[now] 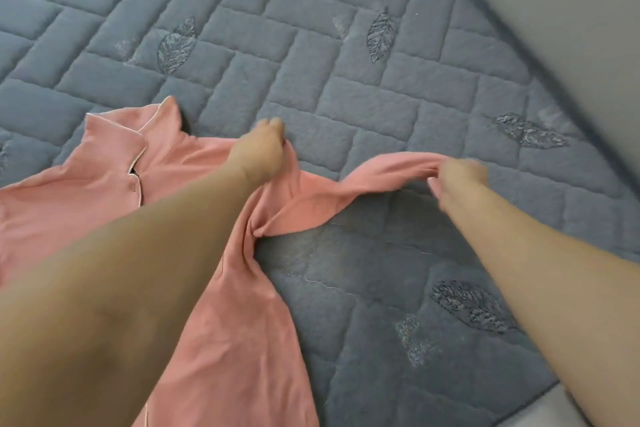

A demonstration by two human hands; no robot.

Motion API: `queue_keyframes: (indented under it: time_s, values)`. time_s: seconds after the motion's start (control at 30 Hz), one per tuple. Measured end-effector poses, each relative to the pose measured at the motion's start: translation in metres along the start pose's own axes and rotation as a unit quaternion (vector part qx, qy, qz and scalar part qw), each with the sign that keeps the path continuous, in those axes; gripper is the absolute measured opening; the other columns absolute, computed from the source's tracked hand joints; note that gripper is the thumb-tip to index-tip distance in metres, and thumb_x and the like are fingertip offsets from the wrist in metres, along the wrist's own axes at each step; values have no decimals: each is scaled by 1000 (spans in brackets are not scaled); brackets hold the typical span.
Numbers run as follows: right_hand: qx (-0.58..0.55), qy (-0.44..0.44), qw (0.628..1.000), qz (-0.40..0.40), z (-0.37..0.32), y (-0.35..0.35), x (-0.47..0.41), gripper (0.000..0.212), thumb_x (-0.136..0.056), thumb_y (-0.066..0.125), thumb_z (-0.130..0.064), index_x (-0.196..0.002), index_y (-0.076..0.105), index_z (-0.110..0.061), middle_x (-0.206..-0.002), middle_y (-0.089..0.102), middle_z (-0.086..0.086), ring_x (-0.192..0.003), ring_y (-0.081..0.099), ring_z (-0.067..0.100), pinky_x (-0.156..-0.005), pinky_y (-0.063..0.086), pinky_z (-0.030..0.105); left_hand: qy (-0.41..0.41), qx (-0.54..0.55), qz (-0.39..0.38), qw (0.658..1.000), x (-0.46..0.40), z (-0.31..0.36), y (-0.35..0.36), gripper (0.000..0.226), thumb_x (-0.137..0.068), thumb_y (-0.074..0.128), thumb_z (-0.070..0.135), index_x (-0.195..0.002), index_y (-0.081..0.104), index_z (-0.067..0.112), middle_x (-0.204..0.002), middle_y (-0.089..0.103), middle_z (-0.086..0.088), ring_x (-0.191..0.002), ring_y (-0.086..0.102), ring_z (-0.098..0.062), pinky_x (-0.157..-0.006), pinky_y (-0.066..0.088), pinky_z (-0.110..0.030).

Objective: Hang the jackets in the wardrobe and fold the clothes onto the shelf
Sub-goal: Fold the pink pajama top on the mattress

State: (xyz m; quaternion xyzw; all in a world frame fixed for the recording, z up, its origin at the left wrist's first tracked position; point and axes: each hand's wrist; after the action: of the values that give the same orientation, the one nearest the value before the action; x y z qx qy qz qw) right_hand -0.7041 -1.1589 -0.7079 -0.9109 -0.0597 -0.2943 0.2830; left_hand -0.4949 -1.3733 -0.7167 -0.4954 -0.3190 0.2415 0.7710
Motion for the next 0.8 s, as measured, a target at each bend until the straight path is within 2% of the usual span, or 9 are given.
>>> queue_keyframes:
  time_s: [0.1,0.23,0.33,0.4,0.47,0.57,0.67,0.73,0.8]
  values:
    - [154,-71,975,142,-26,-51,-31,27,-92,56,-11,-117,66,-10,-121,66,14,-112,62,32,-94,49,40,-53,30,39,997,-12,11,-11,15,-93,41,8,-108,45,6,-119,46,-21,-101,57,-48,-82,39,-48]
    - [273,-164,928,193,-34,-87,-52,31,-85,52,-12,-109,64,-28,-134,49,8,-123,47,36,-103,36,45,-56,26,13,998,-3,23,7,27,-95,43,10,-122,43,6,-127,39,-20,-110,49,-47,-91,38,-50]
    - [363,-149,907,154,-7,-88,-58,45,-86,55,-17,-131,50,-26,-146,34,10,-130,37,37,-107,28,47,4,-62,-130,990,25,42,46,47,-95,38,27,-140,32,18,-145,27,-11,-135,27,-38,-110,26,-54]
    - [369,-69,917,133,14,-83,-56,62,-89,56,-28,-146,33,-25,-156,16,9,-138,26,36,-111,22,48,-43,-74,-233,969,38,50,70,66,-93,36,45,-151,5,43,-160,-6,4,-149,-8,-36,-109,7,-71]
    - [401,-90,905,109,36,-74,-47,69,-88,56,-29,-150,25,-23,-160,7,9,-144,16,35,-113,17,54,-58,-111,-280,952,45,54,88,74,-93,27,61,-147,-21,50,-157,-35,11,-143,-35,-30,-101,-5,-80]
    - [471,-284,834,-41,67,-45,-22,70,-94,47,-33,-154,13,-24,-162,-6,6,-149,1,34,-116,8,59,-52,-97,-270,956,47,54,92,74,-93,23,67,-145,-26,50,-153,-42,10,-140,-42,-29,-99,-12,-81]
    - [531,-285,770,-210,93,-14,2,64,-100,24,-53,-153,-8,-40,-160,-27,-3,-147,-23,29,-113,-9,63,-28,-32,-240,970,57,46,87,76,-94,32,63,-150,-18,49,-157,-36,11,-142,-38,-24,-104,-17,-74]
    - [573,-248,752,-212,103,-2,10,63,-100,19,-56,-151,-17,-43,-156,-36,-2,-143,-33,29,-109,-18,64,-13,-1,-203,979,71,33,79,75,-96,36,58,-152,-12,47,-161,-28,12,-147,-30,-19,-111,-15,-68]
    - [568,-230,773,-162,106,9,22,66,-99,21,-49,-154,-14,-36,-158,-32,4,-144,-29,34,-112,-16,64,-53,14,-153,987,94,12,71,72,-96,34,55,-152,-10,48,-162,-22,15,-149,-23,-16,-114,-10,-64]
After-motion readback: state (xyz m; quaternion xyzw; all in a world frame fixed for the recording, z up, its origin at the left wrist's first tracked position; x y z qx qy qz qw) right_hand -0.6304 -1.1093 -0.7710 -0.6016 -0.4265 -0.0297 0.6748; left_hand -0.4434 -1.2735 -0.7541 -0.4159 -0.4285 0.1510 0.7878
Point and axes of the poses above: each hand's wrist, its own x-axis away from the middle knuckle, its own y-axis out of the palm, z = x × y
